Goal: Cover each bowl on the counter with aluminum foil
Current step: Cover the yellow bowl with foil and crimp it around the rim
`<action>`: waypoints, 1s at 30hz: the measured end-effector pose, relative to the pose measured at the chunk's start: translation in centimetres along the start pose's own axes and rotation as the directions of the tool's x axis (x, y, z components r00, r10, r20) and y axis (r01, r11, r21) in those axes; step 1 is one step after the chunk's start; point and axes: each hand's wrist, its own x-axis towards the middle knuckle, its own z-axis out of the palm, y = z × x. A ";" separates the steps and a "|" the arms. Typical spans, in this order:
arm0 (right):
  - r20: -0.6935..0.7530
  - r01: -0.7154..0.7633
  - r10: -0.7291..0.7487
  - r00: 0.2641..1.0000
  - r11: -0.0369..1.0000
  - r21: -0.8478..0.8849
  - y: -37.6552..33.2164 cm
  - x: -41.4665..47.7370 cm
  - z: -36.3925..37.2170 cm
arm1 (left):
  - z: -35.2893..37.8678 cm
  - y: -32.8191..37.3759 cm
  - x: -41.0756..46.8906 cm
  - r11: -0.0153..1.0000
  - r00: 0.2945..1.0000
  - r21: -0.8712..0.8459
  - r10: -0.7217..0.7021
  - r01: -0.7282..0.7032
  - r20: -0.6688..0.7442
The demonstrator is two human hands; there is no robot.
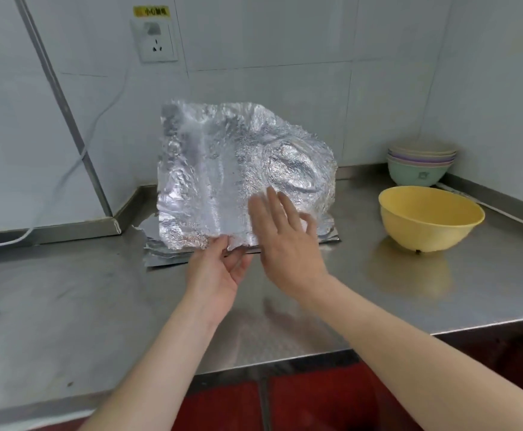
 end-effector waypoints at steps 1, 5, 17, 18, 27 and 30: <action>-0.036 -0.030 0.029 0.999 1.000 -0.010 0.6 0.3 0.1 | -0.2 -0.1 -0.1 1.000 1.000 0.024 -0.001 0.001 0.018; -0.142 0.024 -0.031 0.989 0.999 -0.046 3.1 1.0 0.0 | -1.3 0.1 0.1 0.991 0.999 0.134 0.014 -0.018 0.030; 0.520 0.131 -0.153 0.840 0.988 0.080 1.6 -0.3 -0.3 | -2.5 -1.2 -0.7 0.717 0.928 0.624 0.372 -0.311 0.034; 0.544 0.123 -0.183 0.819 0.982 0.145 0.7 -0.5 0.0 | -2.3 -1.4 -0.9 0.706 0.925 0.635 0.377 -0.314 0.039; 0.441 0.043 -0.205 0.874 0.936 0.350 -0.3 -1.9 2.2 | -2.1 -0.9 -1.9 0.758 0.972 0.621 0.075 -0.201 0.223; 0.474 0.072 -0.270 0.838 0.916 0.394 0.7 -2.0 1.7 | -3.6 -0.2 -1.0 0.804 0.940 0.566 -0.027 -0.182 0.341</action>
